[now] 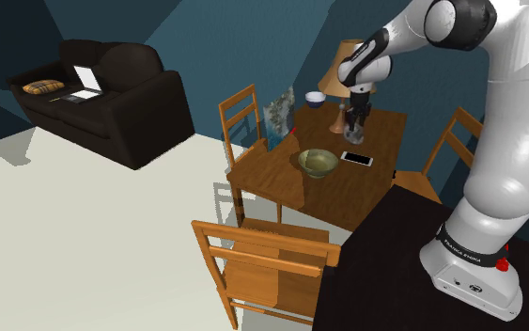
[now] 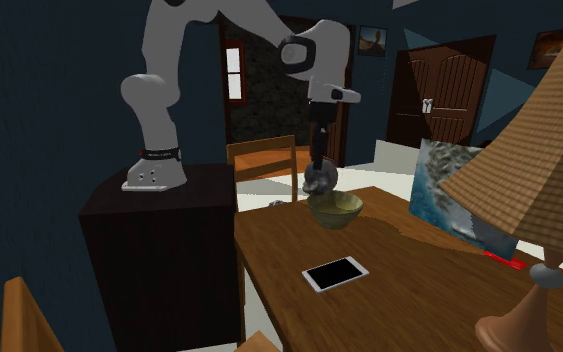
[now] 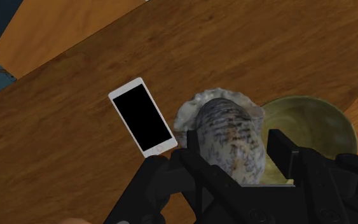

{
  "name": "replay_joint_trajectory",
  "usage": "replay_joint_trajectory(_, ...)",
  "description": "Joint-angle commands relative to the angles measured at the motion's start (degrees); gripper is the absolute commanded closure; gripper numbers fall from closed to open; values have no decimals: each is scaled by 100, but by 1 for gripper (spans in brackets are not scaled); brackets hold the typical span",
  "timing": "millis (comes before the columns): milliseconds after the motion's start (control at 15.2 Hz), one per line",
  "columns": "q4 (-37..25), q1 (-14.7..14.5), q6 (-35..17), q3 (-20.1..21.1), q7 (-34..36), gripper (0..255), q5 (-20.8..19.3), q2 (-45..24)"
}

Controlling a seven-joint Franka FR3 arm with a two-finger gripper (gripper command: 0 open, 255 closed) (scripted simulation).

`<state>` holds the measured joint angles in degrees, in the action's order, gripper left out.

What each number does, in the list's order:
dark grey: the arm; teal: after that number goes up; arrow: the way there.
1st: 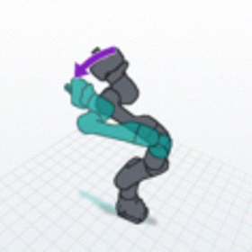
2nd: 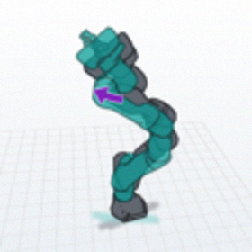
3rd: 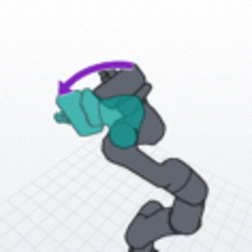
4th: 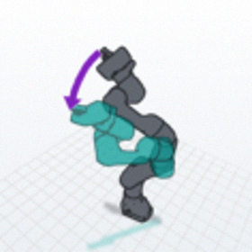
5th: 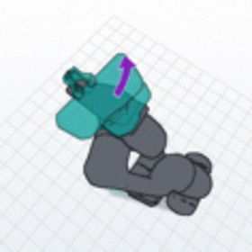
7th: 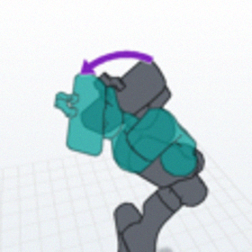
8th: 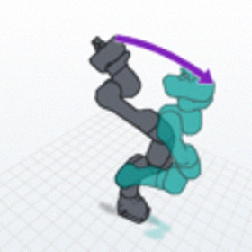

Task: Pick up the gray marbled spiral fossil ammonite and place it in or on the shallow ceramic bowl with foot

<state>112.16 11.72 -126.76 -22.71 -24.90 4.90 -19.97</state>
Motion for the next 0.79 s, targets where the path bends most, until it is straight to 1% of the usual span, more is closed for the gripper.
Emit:
replay_joint_trajectory(0, -198, -141, 100, 90, 236, 255, 26, -108)
replay_joint_trajectory(396, -874, -542, 515, 322, 895, 255, 68, -391)
replay_joint_trajectory(528, -1160, -661, 674, 398, 1101, 255, 89, -525)
replay_joint_trajectory(594, -1448, -761, 828, 464, 1282, 255, 110, -665)
replay_joint_trajectory(726, -1397, -753, 706, 477, 1271, 255, 136, -739)
